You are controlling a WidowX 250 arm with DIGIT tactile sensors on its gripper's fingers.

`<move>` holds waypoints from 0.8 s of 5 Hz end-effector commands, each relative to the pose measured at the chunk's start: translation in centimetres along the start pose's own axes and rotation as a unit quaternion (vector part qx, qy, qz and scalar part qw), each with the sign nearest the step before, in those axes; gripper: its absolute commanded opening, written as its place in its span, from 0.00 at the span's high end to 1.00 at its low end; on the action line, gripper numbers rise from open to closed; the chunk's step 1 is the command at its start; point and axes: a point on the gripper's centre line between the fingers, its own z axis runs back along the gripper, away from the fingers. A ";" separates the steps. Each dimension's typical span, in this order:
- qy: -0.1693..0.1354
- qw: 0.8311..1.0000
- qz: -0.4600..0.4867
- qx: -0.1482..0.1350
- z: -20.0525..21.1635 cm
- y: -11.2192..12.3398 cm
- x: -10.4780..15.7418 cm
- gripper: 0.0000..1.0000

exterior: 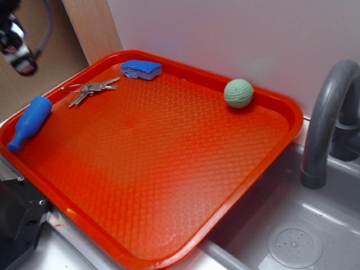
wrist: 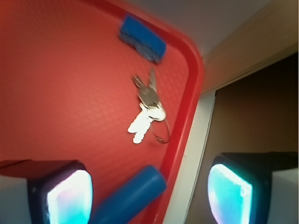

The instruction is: Grab the silver keys.

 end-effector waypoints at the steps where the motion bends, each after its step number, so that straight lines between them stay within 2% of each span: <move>1: -0.004 0.994 -0.098 -0.042 -5.8 -0.1 2.3 0.00; 2: 0.000 0.992 -0.119 -0.033 -6.7 -0.1 2.3 0.00; 3: 0.018 0.992 -0.122 -0.007 -7.3 0.8 2.5 0.00; 4: 0.023 0.993 -0.115 0.010 -7.2 1.9 3.0 0.00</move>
